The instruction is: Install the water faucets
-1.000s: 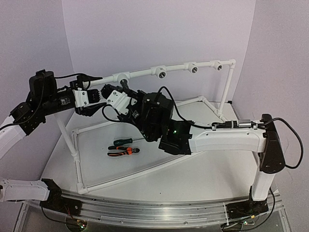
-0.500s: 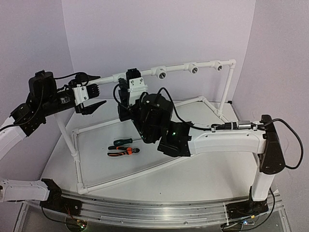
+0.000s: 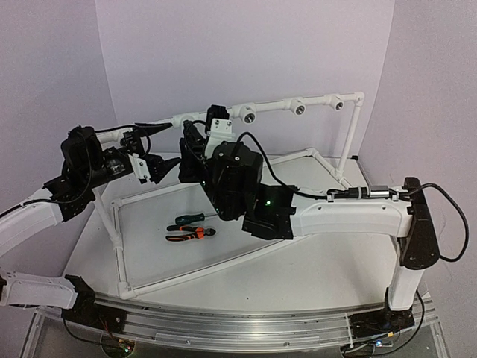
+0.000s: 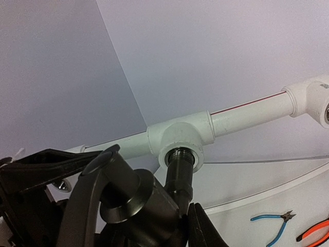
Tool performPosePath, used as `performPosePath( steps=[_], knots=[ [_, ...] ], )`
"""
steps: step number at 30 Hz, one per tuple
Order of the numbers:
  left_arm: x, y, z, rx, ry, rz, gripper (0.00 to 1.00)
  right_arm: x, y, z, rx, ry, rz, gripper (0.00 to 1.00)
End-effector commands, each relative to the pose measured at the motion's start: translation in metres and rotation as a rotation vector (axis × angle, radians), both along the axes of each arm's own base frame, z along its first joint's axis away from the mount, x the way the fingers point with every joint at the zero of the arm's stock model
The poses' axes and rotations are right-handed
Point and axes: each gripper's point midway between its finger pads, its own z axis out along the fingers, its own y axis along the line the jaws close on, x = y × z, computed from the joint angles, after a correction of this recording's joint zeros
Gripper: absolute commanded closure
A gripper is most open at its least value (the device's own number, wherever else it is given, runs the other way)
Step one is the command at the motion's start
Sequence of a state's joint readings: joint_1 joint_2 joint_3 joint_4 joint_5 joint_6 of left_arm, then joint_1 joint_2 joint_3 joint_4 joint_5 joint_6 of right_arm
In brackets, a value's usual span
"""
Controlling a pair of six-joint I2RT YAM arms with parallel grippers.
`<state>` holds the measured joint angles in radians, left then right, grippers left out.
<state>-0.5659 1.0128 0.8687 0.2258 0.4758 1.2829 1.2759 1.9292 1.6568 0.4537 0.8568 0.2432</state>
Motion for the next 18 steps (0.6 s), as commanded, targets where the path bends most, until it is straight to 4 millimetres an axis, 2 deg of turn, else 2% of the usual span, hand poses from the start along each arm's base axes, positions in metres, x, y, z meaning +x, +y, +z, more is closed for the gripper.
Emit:
performPosePath(
  steps=[1,8,12,18],
  knots=[
    [-0.009,-0.010,0.028,-0.062,-0.217,-0.085,0.19,0.018,-0.042,0.007,0.765,0.253,-0.186,1.00],
    [-0.005,-0.017,0.027,-0.063,-0.224,-0.110,0.19,0.016,-0.040,0.014,0.635,0.181,-0.178,1.00],
    [-0.002,-0.023,0.014,-0.033,-0.235,-0.131,0.25,0.014,-0.042,0.017,0.601,0.125,-0.168,1.00],
    [0.004,-0.032,0.014,-0.044,-0.265,-0.158,0.32,0.015,-0.041,0.011,0.619,0.134,-0.165,1.00]
  ],
)
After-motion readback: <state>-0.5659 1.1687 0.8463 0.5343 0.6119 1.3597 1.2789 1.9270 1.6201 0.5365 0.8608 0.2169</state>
